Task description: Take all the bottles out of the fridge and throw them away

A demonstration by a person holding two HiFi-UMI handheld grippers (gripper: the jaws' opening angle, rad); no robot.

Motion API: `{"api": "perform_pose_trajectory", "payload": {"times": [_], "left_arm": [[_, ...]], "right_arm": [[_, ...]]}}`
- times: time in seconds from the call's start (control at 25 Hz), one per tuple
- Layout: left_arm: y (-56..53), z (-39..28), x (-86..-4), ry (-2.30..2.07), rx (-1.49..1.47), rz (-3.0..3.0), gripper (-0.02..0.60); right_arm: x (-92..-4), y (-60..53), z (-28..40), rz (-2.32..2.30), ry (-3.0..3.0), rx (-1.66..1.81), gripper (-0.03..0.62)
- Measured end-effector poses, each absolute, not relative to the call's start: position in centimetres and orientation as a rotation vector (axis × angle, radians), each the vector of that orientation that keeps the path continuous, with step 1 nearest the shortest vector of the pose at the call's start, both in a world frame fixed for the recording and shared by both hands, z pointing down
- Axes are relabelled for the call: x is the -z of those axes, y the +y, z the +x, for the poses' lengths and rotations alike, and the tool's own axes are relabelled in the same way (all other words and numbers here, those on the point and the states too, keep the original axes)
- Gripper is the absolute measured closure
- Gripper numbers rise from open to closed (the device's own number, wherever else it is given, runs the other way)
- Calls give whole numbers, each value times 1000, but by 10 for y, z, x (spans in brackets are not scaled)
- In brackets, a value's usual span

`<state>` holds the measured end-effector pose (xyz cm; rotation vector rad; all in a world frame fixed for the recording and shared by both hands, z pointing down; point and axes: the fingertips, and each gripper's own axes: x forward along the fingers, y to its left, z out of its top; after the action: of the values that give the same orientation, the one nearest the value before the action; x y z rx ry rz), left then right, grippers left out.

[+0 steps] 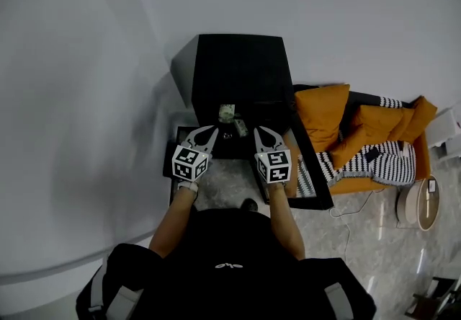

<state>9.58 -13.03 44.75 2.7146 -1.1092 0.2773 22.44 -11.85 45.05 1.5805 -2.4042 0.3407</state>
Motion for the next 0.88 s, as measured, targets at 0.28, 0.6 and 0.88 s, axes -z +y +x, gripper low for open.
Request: {"api": "perform_pose_trajectory", "payload": {"times": [0.28, 0.6, 0.88], "left_arm": [[-132, 108, -443, -1142, -283, 2715, 577], [-134, 112, -449, -1151, -295, 2711, 577], [-140, 118, -455, -1153, -269, 2712, 577]], "right_arm": [[-452, -119, 245, 1597, -2406, -354, 585], [-454, -117, 253, 1616, -2405, -358, 585], [-459, -116, 255, 1610, -2397, -360, 585]]}}
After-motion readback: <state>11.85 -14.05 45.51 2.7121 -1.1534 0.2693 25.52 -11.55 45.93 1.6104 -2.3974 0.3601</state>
